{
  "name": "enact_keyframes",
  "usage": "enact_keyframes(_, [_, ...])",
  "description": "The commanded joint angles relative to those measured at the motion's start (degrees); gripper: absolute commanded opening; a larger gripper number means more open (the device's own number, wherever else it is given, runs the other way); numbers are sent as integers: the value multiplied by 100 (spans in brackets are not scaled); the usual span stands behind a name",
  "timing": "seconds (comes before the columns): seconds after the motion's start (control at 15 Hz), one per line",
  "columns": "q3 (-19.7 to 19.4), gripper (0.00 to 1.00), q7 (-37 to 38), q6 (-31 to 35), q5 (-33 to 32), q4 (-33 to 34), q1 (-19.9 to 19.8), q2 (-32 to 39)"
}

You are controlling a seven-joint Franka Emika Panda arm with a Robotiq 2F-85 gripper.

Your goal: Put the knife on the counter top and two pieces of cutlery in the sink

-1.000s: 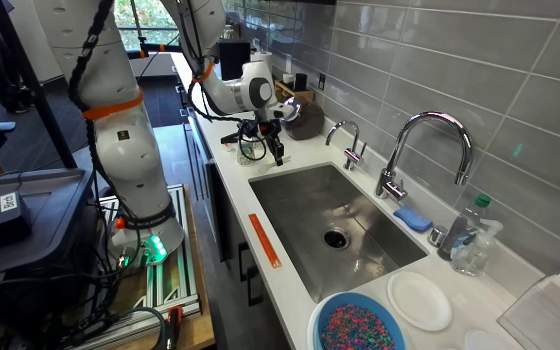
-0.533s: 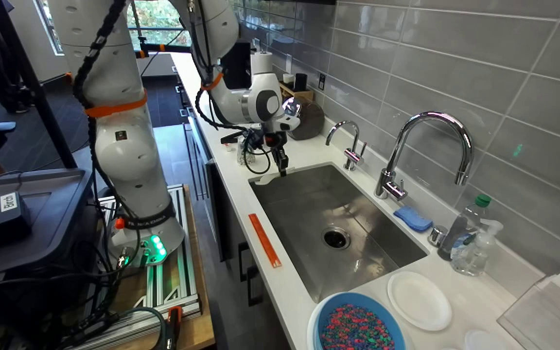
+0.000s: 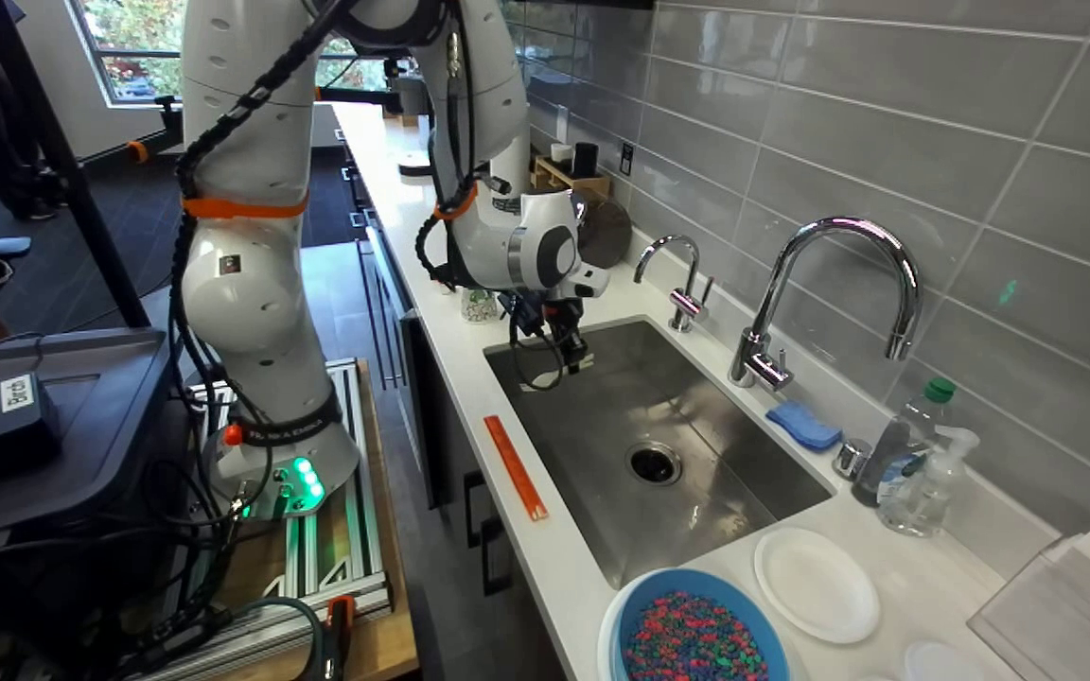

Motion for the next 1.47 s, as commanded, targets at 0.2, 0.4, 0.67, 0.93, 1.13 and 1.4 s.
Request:
enact_keyframes(0.2, [60,3,-413,450,2,1149,-35,1698])
enact_keyframes(0.4, [139,3,-583,405,26,1561,-69,2198])
enact_keyframes(0.67, [255,3,-793,361,63,2014,-143,2716])
enact_keyframes(0.93, [347,3,-909,331,72,2281,-226,3049])
enact_keyframes(1.13, [390,28,-973,287,70,2384,-273,3171])
enact_keyframes(1.4, [441,58,-1011,242,65,2449,-331,3225])
